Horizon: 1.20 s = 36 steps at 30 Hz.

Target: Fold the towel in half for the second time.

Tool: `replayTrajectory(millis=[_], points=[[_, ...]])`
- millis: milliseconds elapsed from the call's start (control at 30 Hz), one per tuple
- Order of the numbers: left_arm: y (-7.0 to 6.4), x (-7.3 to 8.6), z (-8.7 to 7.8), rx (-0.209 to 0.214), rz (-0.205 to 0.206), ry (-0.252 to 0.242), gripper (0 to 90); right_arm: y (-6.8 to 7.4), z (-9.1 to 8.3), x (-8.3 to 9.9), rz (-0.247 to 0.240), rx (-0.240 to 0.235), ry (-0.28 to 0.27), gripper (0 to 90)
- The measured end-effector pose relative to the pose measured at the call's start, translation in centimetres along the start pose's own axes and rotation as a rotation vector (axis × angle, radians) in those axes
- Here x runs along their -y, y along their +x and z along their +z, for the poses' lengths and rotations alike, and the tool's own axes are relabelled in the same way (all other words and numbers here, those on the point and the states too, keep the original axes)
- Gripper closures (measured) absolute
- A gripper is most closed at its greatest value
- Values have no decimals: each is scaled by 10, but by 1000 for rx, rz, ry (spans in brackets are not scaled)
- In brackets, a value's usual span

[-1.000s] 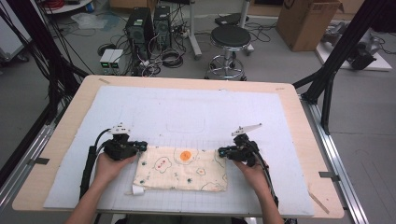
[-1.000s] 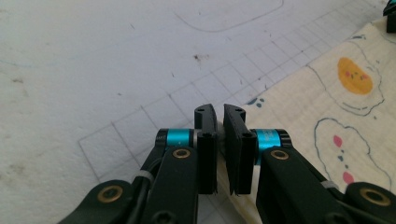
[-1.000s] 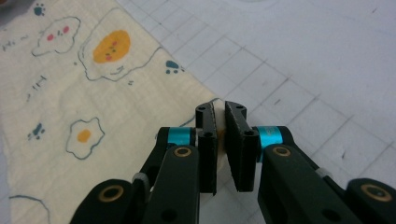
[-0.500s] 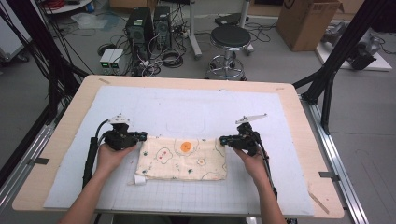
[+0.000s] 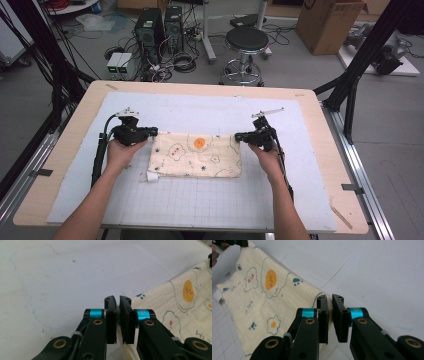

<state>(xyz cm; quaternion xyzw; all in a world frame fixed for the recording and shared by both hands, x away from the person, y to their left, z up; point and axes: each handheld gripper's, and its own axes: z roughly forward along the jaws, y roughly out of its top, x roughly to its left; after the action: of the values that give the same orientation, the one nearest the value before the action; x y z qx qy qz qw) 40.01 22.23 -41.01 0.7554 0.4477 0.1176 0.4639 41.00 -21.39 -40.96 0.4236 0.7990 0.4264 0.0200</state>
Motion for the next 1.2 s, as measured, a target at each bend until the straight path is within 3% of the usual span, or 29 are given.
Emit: replayTrajectory(millis=[133, 233, 433, 467, 667, 1200], points=[[7, 3, 7, 4, -50, -1, 840, -9, 4, -8, 28, 4, 9, 839], [10, 6, 12, -2, -62, 13, 840, -14, 10, -8, 54, 6, 5, 839], [14, 6, 16, 9, -89, -7, 840, -21, 16, -4, 107, -2, 20, 839], [15, 7, 16, 11, -93, -7, 839, -21, 16, -4, 95, -4, 10, 839], [13, 6, 12, 26, -91, -19, 839, -19, 12, -6, 86, -18, -9, 839], [2, 1, -6, 52, -20, -32, 840, -10, -4, 0, 74, -77, -42, 838]])
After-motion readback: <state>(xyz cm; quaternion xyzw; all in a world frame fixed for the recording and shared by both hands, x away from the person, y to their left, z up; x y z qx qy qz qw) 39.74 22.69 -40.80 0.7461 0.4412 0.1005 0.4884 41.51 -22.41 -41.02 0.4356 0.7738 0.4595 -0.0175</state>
